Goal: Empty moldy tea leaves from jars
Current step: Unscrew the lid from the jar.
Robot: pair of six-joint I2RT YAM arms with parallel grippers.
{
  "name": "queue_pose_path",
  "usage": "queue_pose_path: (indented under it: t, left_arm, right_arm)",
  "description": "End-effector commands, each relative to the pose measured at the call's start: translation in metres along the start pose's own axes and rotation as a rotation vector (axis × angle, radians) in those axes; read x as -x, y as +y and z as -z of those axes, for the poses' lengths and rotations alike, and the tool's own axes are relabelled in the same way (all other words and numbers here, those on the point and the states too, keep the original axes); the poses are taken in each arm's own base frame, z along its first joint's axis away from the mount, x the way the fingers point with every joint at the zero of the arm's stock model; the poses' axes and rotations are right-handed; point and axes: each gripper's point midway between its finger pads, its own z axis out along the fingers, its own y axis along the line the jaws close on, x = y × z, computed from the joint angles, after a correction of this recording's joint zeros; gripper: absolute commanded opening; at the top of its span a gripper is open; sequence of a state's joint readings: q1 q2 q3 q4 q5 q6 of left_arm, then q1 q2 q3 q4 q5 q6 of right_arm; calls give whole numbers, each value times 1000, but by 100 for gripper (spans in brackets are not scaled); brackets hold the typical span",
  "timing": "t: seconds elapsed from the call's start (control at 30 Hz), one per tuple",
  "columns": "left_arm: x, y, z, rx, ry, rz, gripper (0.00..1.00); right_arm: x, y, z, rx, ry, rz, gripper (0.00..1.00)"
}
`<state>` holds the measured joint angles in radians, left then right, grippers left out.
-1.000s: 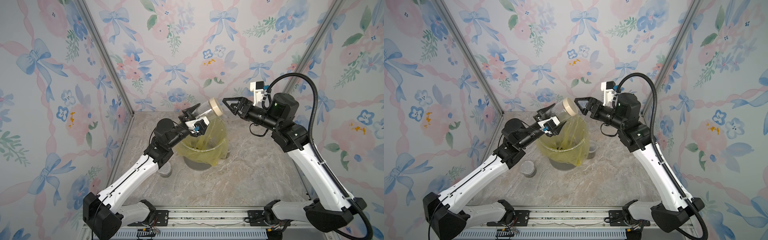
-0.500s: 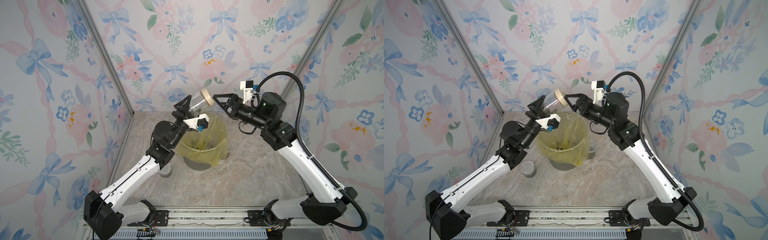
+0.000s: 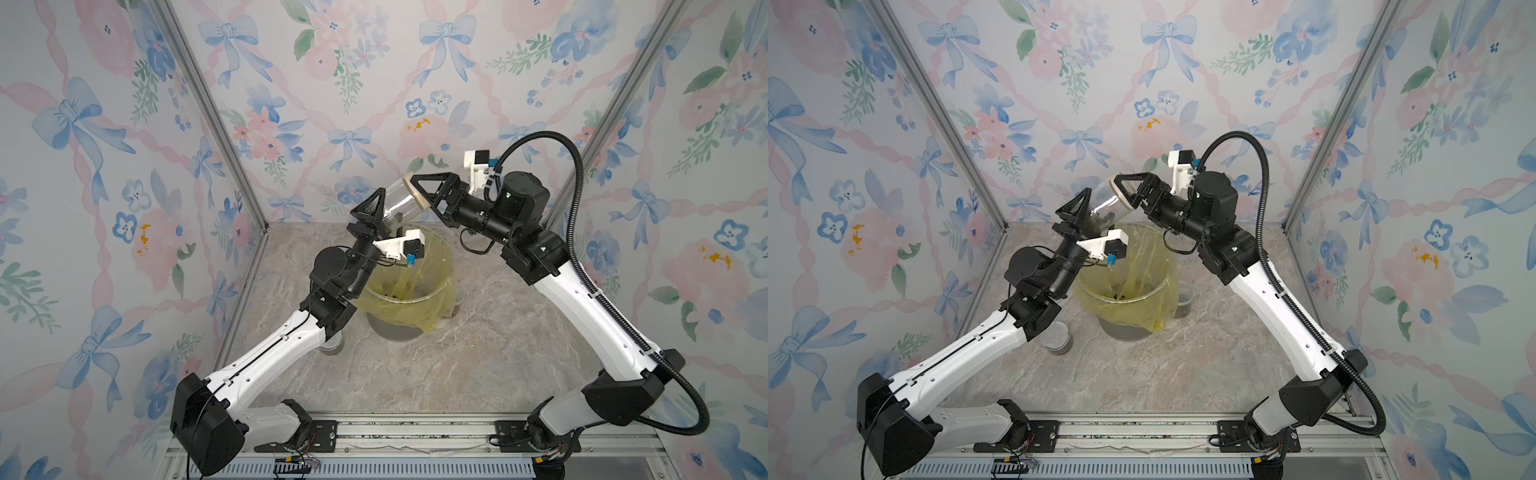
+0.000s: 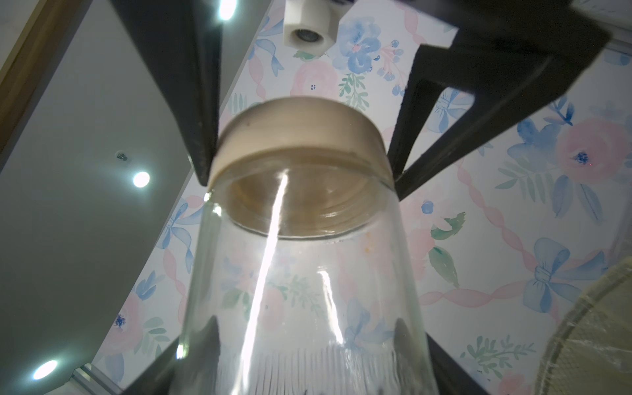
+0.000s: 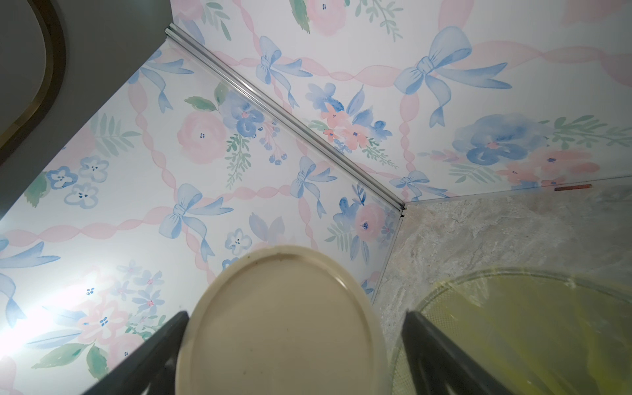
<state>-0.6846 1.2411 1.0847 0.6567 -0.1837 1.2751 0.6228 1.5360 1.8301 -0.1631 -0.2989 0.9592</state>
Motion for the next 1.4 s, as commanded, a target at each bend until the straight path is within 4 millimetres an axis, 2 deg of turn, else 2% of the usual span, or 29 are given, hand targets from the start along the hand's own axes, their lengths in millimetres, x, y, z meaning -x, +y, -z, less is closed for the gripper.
queue_pose_path:
  t: [0.0, 0.13, 0.27, 0.53, 0.83, 1.17, 1.37]
  left_arm:
    - [10, 37, 3, 144, -23, -10, 7]
    - [11, 34, 1, 140, -19, -10, 7]
    - [11, 30, -1, 132, -17, -10, 7]
    - [9, 29, 0, 129, -13, 19, 8]
    - [10, 26, 0, 122, -21, 64, 8]
    - [22, 19, -3, -30, -58, 317, 7]
    - [33, 15, -4, -127, -101, 485, 7]
  right_arm:
    - [12, 14, -2, 47, -31, -6, 98]
    - [11, 15, -7, 60, -21, -19, 100]
    - [13, 13, -9, 66, -32, -28, 96]
    - [12, 14, -10, 76, -25, -25, 81]
    - [9, 9, -8, 55, -11, 8, 72]
    - [7, 3, -7, 69, 42, 38, 60]
    - [8, 3, 1, 77, 62, 84, 59]
